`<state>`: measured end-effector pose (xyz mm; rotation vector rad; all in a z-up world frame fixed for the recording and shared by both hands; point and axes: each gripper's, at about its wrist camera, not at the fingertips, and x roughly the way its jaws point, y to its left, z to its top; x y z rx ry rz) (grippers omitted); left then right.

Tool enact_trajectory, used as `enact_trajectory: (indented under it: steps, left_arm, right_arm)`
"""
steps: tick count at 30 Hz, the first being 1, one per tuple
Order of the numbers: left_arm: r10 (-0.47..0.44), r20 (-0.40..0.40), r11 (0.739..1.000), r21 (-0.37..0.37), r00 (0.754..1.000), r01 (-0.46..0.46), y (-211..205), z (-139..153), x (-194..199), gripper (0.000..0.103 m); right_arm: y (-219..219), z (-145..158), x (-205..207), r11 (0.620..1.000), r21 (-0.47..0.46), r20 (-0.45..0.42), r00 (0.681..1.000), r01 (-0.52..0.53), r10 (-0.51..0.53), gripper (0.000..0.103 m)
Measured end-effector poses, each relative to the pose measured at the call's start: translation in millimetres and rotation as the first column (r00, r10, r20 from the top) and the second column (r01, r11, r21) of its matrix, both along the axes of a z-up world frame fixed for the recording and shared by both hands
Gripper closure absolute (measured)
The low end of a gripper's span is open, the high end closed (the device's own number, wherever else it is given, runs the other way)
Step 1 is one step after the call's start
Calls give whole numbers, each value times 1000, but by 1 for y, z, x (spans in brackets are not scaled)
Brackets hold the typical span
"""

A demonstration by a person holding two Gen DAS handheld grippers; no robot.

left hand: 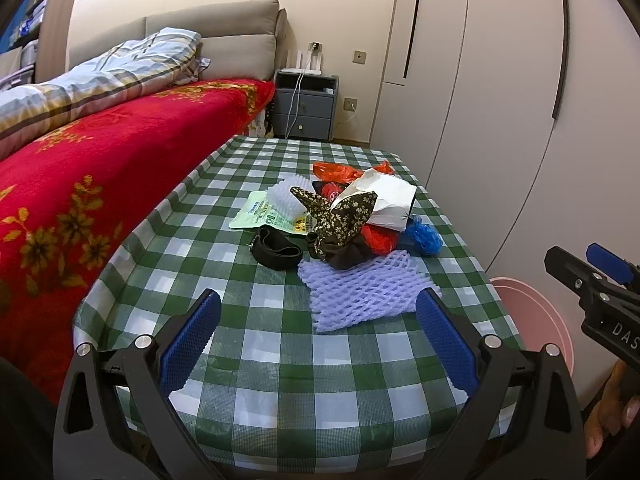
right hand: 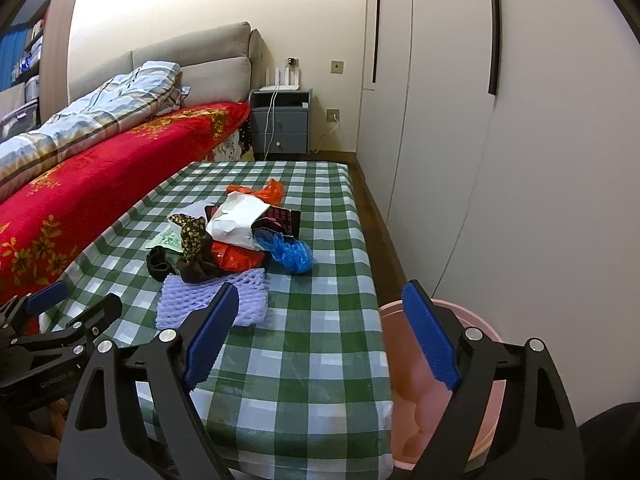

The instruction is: Collect trash

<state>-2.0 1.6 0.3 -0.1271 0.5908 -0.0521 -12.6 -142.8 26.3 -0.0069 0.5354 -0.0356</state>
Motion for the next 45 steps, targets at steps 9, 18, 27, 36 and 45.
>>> enact_trajectory:
  steps: [9,18,27,36,45]
  left_arm:
    - [-1,0,1000,1,1000,1,-1,0,0,9]
    - [-4,1,1000,0,1000,4,-2,1,1,10]
    - [-3,0,1000,4,1000,3,-5,2,1,28]
    - [9,13,1000,15,1000,-9,-4,2,5,60]
    - [89,-21,995,-42,996,-90,8,-3,28,67]
  right_arm:
    - [-2,1,-1,1000,23,-5,1000,-3,3,24]
    - [3,2,-3,1000,11,-4,1000,-30,30,26]
    - [5,1,-4,999,22,-7,999,-50,50,35]
    - [11,-14,14,990,105,-38,994,-99,104,51]
    - [16,-40,46,970,214,-98,986,-114,138,55]
